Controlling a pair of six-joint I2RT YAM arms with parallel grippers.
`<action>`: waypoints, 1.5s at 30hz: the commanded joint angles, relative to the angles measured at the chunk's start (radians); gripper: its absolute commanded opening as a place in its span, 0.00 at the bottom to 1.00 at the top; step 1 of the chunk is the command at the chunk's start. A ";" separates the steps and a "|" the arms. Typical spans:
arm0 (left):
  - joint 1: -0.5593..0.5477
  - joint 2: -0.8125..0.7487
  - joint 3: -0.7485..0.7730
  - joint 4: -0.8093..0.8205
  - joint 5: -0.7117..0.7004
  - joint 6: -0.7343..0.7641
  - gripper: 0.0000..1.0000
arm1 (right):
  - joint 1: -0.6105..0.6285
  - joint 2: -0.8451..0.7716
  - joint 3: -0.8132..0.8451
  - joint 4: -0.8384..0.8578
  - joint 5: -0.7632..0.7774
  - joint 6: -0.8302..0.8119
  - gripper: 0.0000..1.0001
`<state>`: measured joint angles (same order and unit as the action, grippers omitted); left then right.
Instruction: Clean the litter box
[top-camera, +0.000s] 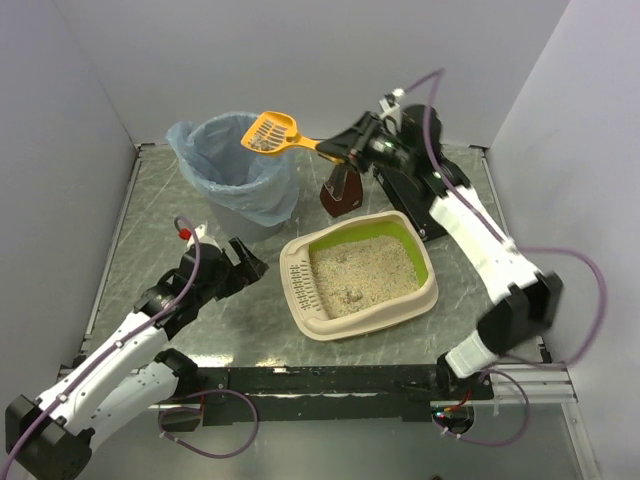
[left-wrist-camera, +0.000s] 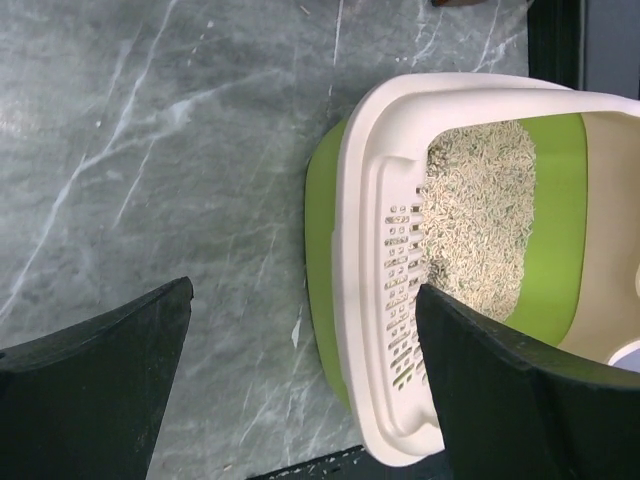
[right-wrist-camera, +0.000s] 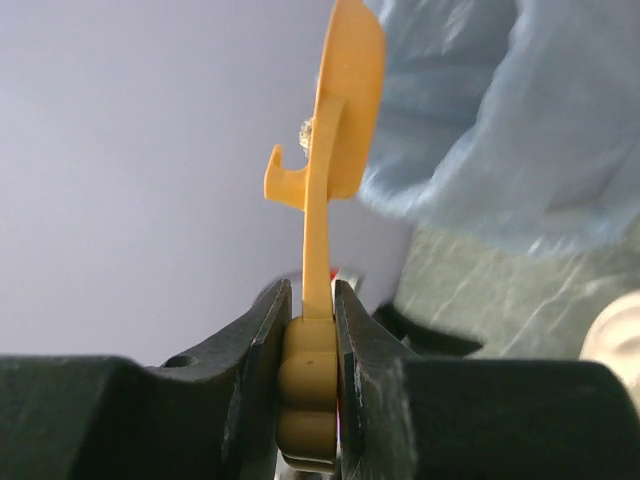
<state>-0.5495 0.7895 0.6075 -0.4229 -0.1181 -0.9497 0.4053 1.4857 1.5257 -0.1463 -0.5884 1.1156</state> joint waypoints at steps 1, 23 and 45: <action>0.005 -0.068 -0.020 -0.031 -0.015 -0.046 0.97 | 0.050 0.201 0.282 -0.168 0.130 -0.164 0.00; 0.005 0.013 -0.074 0.154 0.163 -0.044 0.97 | 0.334 0.346 0.775 -0.432 0.539 -1.176 0.00; -0.188 0.557 0.545 0.242 0.190 0.670 0.97 | -0.221 -0.565 -0.189 -0.496 0.372 -0.508 0.00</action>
<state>-0.7345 1.2087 1.0149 -0.2214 0.0372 -0.4782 0.2298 1.0637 1.4261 -0.5529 -0.3992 0.6140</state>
